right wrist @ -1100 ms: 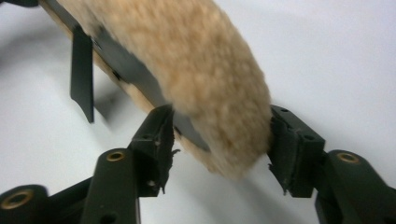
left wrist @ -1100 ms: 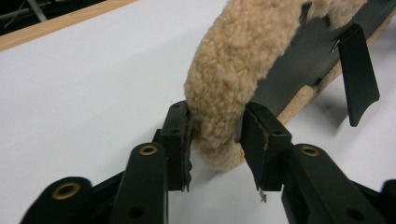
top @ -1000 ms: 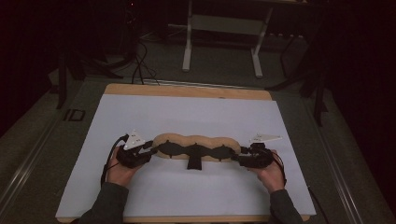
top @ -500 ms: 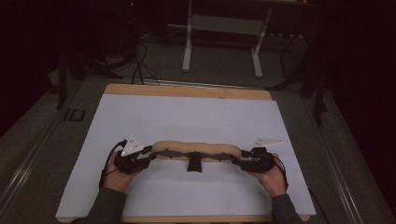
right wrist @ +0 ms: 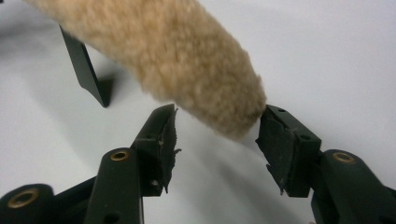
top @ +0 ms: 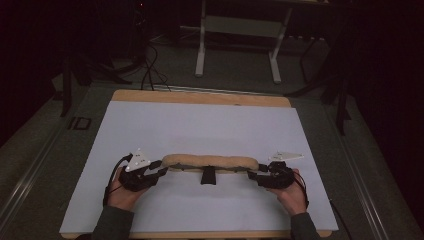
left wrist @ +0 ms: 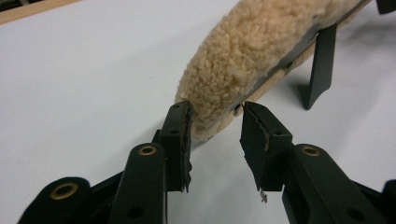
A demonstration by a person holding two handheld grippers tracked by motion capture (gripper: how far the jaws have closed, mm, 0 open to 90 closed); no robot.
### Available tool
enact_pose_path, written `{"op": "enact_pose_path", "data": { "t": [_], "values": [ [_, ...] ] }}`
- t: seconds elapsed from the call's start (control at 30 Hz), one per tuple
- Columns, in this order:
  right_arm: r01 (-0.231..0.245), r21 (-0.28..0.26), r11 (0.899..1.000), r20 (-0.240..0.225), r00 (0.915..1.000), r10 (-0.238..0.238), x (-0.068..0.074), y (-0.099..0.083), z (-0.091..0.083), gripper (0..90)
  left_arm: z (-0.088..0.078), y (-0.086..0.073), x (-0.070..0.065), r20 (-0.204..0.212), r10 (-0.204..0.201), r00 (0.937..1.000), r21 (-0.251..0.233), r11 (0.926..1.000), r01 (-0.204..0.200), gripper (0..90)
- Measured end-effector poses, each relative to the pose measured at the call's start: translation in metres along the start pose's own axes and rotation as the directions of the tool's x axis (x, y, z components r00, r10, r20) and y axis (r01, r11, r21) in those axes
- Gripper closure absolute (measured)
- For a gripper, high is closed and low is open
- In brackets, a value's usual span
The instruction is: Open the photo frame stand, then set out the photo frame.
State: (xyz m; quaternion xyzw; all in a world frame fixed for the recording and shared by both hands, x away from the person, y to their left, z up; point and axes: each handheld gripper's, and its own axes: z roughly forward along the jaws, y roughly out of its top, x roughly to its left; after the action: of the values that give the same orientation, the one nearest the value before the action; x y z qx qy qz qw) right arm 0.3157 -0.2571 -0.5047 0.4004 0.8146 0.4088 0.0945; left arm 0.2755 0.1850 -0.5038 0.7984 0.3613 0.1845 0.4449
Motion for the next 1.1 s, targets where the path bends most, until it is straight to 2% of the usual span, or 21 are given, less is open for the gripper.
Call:
{"op": "enact_pose_path", "data": {
  "t": [0.17, 0.23, 0.33, 0.4, 0.43, 0.5, 0.63, 0.67, 0.77, 0.83, 1.1],
  "values": [
    [-0.013, 0.013, 1.0, -0.001, 0.9999, 0.013, -0.001, -0.004, -0.001, 42.5, -0.008, -0.001, 0.004, 0.006, -0.024, 0.9997, -0.036, 0.999, 0.025, 60.3],
    [-0.01, 0.029, 1.0, -0.001, 0.9999, 0.01, 0.001, -0.004, 0.0, 42.0, -0.013, -0.001, 0.008, 0.008, -0.048, 0.9988, -0.068, 0.9965, 0.048, 59.4],
    [-0.006, 0.035, 0.999, -0.002, 1.0, 0.006, 0.002, -0.004, 0.0, 42.1, -0.014, 0.0, 0.01, 0.016, -0.056, 0.9983, -0.078, 0.9953, 0.057, 59.7],
    [0.002, 0.047, 0.999, -0.002, 1.0, -0.001, 0.003, -0.004, 0.0, 42.9, -0.016, 0.002, 0.01, 0.017, -0.058, 0.9982, -0.09, 0.9942, 0.059, 60.5],
    [0.015, 0.059, 0.998, -0.006, 0.9999, -0.014, 0.004, -0.004, 0.001, 47.4, -0.017, 0.003, 0.011, 0.003, -0.056, 0.9984, -0.098, 0.9936, 0.056, 61.4],
    [0.033, 0.075, 0.997, -0.023, 0.9992, -0.032, 0.006, -0.004, 0.002, 51.0, -0.016, 0.005, 0.011, -0.017, -0.05, 0.9986, -0.093, 0.9945, 0.049, 62.2],
    [0.044, 0.091, 0.995, -0.018, 0.9989, -0.042, 0.007, -0.004, 0.003, 54.9, -0.015, 0.007, 0.013, -0.02, -0.06, 0.998, -0.097, 0.9936, 0.058, 61.2],
    [0.048, 0.089, 0.995, -0.021, 0.9987, -0.047, 0.007, -0.003, 0.003, 56.0, -0.015, 0.009, 0.015, -0.033, -0.066, 0.9973, -0.097, 0.9933, 0.063, 61.3],
    [0.033, 0.089, 0.995, -0.028, 0.9991, -0.031, 0.006, -0.003, 0.002, 58.0, -0.015, 0.009, 0.017, -0.038, -0.072, 0.9967, -0.1, 0.9926, 0.068, 61.7],
    [0.029, 0.091, 0.995, -0.043, 0.9987, -0.026, 0.006, -0.003, 0.001, 59.7, -0.015, 0.009, 0.02, -0.036, -0.098, 0.9946, -0.104, 0.9901, 0.094, 61.6],
    [0.057, 0.086, 0.995, -0.08, 0.9955, -0.05, 0.011, -0.001, 0.002, 67.7, -0.012, 0.01, 0.029, -0.054, -0.139, 0.9887, -0.104, 0.9856, 0.133, 59.3]
  ]
}}
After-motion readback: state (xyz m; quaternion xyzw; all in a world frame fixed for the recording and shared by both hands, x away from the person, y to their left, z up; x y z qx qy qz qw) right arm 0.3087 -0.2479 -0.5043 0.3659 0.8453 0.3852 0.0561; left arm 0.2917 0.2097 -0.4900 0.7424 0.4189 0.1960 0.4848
